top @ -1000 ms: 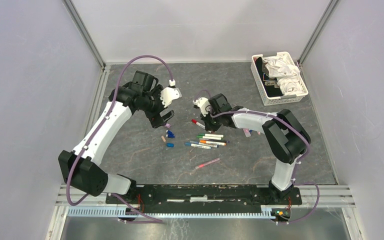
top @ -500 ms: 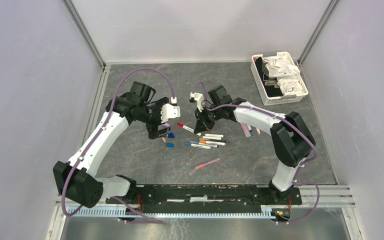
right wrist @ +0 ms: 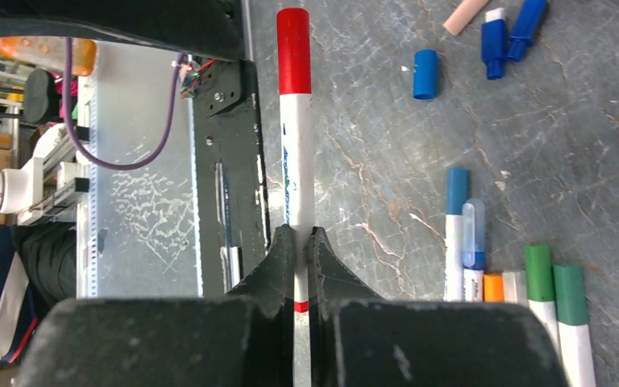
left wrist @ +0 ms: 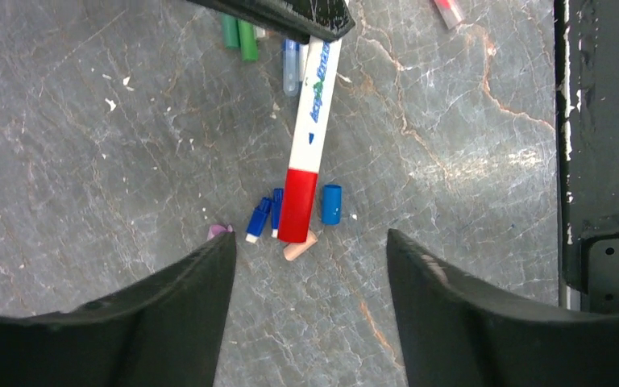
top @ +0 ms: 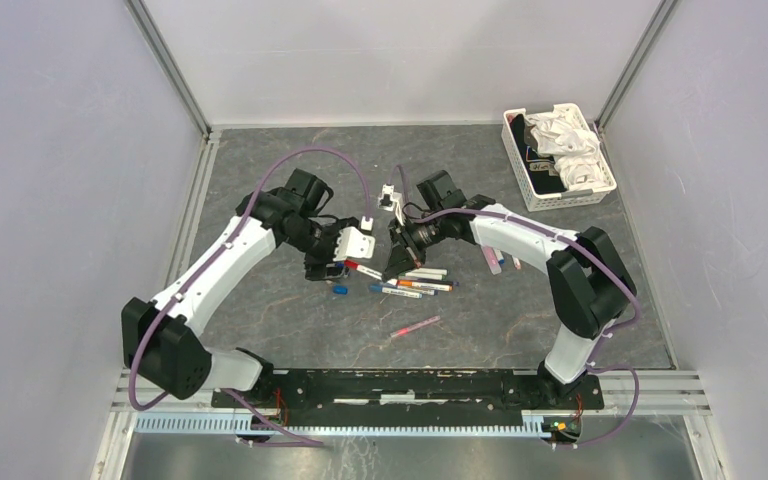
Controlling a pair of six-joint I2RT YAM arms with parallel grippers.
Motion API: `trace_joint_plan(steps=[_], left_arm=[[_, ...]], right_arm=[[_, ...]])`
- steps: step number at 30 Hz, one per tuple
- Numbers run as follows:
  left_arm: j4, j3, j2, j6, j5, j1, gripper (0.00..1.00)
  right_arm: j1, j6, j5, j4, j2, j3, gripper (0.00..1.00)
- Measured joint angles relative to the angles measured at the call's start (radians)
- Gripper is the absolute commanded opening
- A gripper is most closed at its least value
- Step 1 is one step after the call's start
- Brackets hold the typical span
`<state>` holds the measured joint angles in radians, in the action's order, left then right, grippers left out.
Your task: Open the pen caps
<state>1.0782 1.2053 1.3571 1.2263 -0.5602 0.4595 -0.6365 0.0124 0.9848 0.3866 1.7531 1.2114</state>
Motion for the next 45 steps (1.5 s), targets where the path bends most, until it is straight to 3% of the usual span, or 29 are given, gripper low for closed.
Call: trace_joint_plan(steps=[9,11,14,16,21,26,30,35,43,45], left_arm=[[-0.012,-0.008,0.021,0.021,0.001,0.053,0.57],[-0.015,-0.011,0.027,0.021,0.002,0.059,0.46],[-0.016,-0.018,0.031,0.022,0.006,0.065,0.19],[-0.024,-0.018,0.032,0.025,0.012,0.067,0.03],[-0.026,-0.019,0.032,0.028,0.033,0.071,0.02],[-0.026,-0.019,0.032,0.028,0.034,0.082,0.02],[-0.026,-0.019,0.032,0.028,0.033,0.086,0.02],[-0.014,-0.019,0.032,0.028,0.046,0.085,0.02],[-0.075,-0.041,0.032,0.058,0.102,0.078,0.02],[-0.065,-0.039,0.032,0.109,0.145,-0.003,0.02]], right_arm=[[-0.001,-0.008,0.063,0.005,0.000,0.019,0.00],[-0.001,-0.008,0.066,0.005,0.000,0.029,0.00],[-0.001,-0.008,0.073,0.005,0.000,0.039,0.00],[-0.002,-0.012,0.081,0.009,0.001,0.040,0.09],[-0.009,-0.072,0.084,-0.022,0.009,0.033,0.30],[-0.032,-0.180,0.092,-0.150,0.031,0.027,0.36],[-0.070,-0.270,0.105,-0.264,0.074,0.028,0.27],[-0.089,-0.354,0.137,-0.348,0.124,0.028,0.00],[-0.064,-0.312,0.110,-0.363,0.101,-0.021,0.00],[-0.039,-0.273,0.086,-0.319,0.053,-0.095,0.00]])
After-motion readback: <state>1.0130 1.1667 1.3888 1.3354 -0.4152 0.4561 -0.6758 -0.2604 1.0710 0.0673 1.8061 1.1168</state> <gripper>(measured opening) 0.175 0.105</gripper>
